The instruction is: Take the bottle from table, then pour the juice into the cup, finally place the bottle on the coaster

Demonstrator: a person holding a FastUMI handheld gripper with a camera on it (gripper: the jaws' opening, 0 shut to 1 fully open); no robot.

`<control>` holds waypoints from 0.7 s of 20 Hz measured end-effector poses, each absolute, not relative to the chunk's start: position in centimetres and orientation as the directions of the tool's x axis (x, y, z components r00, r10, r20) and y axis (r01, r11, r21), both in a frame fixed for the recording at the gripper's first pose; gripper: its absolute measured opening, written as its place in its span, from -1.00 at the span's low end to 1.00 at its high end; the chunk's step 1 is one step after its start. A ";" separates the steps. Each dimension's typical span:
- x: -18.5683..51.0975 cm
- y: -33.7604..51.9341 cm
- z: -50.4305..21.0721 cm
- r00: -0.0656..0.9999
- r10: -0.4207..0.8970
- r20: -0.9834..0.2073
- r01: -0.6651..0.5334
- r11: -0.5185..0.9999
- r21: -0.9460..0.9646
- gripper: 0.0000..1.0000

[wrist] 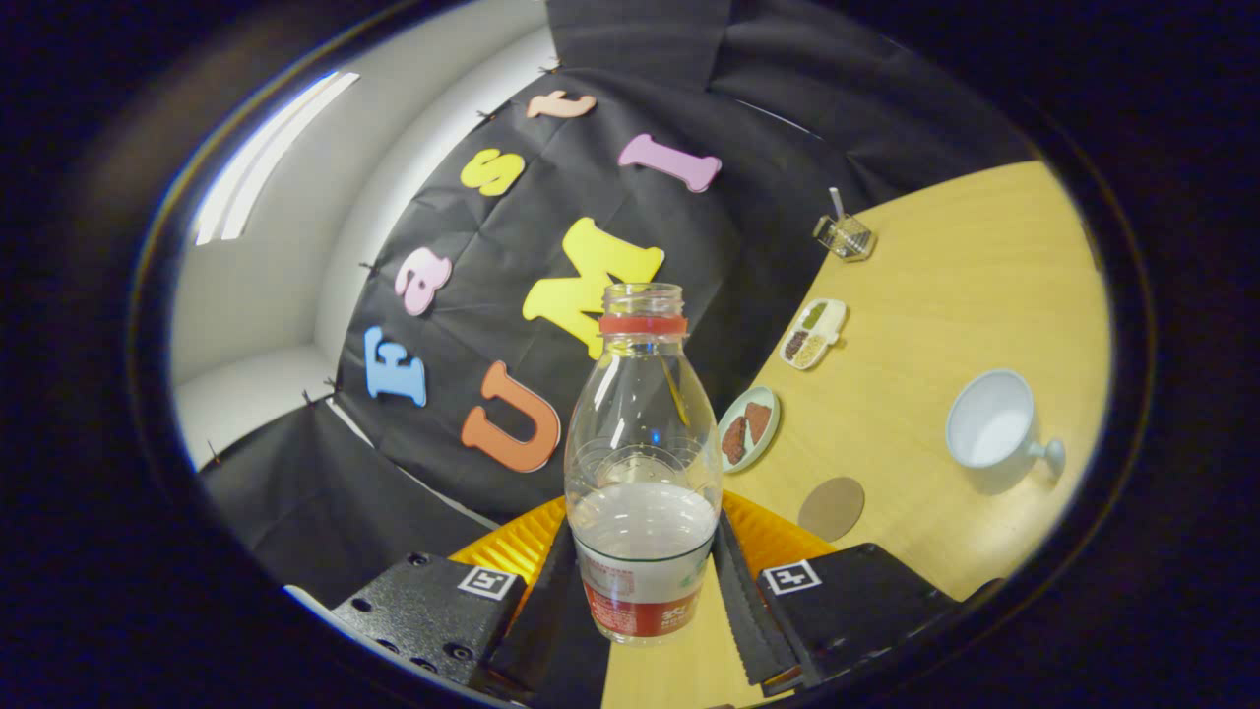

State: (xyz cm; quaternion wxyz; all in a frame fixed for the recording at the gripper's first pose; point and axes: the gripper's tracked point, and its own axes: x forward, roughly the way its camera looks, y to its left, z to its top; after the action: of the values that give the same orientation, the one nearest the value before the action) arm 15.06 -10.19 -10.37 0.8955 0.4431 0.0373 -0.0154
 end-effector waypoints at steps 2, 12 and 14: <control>15.7 -9.6 -10.1 0.995 0.012 -0.102 0.064 0.701 0.710 0.52; 20.3 -8.2 -12.4 0.986 -0.091 -0.142 0.101 0.993 0.068 0.56; 21.8 -8.0 -13.5 0.986 -0.113 -0.123 0.112 0.994 -0.016 0.58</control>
State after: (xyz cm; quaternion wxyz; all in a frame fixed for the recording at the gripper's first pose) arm 21.79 -7.97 -13.47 0.9965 -0.0045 0.0620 -0.0566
